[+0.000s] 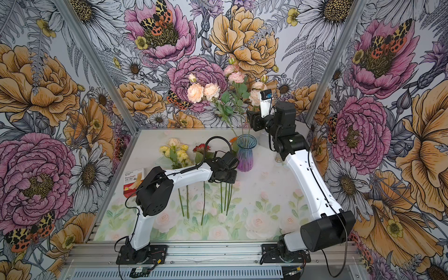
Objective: Place the pink flowers into the vase
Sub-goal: Place the flower in the vase, then pick up the flower at the center of the board.
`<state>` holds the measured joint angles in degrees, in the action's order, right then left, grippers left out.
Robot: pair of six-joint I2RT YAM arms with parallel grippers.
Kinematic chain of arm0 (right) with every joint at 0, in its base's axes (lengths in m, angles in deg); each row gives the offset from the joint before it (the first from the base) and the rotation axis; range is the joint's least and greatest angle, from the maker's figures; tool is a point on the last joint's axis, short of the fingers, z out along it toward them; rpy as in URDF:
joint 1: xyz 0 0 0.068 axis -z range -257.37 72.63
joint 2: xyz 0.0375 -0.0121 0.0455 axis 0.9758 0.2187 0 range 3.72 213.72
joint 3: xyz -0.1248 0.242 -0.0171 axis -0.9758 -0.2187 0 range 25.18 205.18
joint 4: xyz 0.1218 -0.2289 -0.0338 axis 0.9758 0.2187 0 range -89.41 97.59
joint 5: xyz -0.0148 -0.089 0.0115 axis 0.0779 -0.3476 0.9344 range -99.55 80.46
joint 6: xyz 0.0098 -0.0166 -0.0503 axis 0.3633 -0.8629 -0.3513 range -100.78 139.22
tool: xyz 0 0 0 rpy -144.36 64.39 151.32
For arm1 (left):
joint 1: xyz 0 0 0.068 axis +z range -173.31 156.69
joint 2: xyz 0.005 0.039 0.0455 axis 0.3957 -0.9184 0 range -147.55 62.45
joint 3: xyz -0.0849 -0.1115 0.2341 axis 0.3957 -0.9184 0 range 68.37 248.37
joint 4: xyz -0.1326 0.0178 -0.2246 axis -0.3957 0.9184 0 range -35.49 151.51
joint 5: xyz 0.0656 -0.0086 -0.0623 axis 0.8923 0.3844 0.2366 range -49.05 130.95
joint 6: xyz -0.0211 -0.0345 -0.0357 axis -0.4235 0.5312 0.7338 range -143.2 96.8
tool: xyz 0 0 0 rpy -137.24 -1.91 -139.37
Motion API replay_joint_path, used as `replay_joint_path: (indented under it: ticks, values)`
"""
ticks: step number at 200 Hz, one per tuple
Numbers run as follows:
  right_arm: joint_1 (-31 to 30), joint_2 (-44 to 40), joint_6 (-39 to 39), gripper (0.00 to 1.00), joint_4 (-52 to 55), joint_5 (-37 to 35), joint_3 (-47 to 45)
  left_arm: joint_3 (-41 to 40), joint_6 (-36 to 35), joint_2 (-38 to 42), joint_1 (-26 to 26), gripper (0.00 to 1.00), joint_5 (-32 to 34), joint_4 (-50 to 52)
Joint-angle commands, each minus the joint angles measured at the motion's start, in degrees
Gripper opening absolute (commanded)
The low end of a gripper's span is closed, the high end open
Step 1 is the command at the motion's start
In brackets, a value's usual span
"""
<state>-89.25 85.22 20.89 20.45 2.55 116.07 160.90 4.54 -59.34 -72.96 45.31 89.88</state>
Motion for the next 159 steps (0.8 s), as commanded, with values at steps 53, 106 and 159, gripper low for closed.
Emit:
replay_joint_path:
  ticks: [53,106,159]
  values:
    - [1.18,-2.14,0.74,0.62,-1.27,-0.58,-1.21,5.57,1.35,-4.19,-0.09,0.26,3.38,7.32]
    - [2.26,-2.99,1.02,0.62,-1.23,-0.49,-2.45,7.51,1.15,-5.7,0.12,0.26,1.89,7.69]
    - [2.88,-3.51,1.1,0.62,-1.29,-0.05,-2.83,9.1,1.41,-7.46,0.44,0.23,1.32,8.99]
